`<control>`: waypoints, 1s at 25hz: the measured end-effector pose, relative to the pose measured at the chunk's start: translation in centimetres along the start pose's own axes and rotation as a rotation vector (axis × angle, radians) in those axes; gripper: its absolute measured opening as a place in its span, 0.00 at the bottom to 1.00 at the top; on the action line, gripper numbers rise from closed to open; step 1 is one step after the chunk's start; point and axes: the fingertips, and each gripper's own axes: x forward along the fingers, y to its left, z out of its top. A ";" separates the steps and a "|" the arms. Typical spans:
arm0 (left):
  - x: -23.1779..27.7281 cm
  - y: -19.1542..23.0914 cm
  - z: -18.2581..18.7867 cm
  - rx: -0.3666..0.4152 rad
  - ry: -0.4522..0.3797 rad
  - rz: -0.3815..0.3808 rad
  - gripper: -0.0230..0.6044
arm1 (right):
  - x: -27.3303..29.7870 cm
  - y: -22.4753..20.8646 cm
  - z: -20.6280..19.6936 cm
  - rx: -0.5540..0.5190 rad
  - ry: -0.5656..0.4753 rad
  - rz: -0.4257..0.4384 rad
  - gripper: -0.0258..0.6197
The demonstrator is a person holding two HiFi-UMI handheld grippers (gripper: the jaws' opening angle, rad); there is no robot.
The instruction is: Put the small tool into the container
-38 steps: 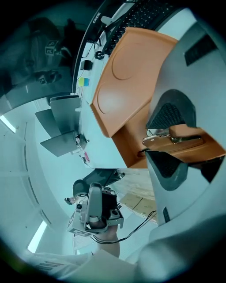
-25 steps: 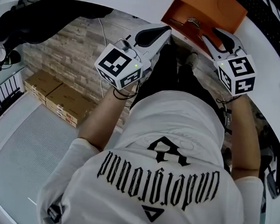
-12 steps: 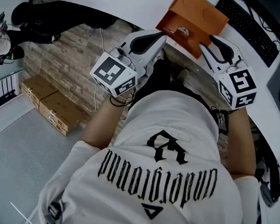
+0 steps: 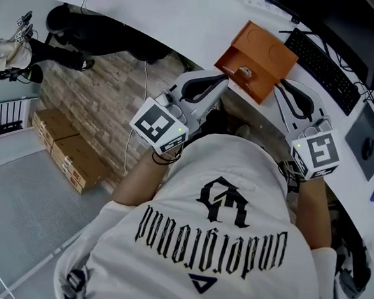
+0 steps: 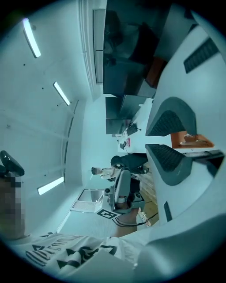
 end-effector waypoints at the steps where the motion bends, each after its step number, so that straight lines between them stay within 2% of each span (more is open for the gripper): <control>1: -0.2 -0.3 0.4 0.014 0.001 0.005 0.06 | -0.4 0.1 0.5 0.001 -0.015 -0.001 0.13; 8: -1.6 -1.6 2.6 0.050 -0.031 0.040 0.06 | -2.4 0.7 2.4 -0.015 -0.080 -0.001 0.08; 20: -4.5 -3.7 1.5 0.013 -0.003 0.082 0.06 | -3.5 3.0 3.2 -0.059 -0.106 0.050 0.06; 25: -6.6 -3.8 1.4 0.014 -0.009 0.075 0.06 | -4.2 4.3 3.0 -0.060 -0.091 0.020 0.06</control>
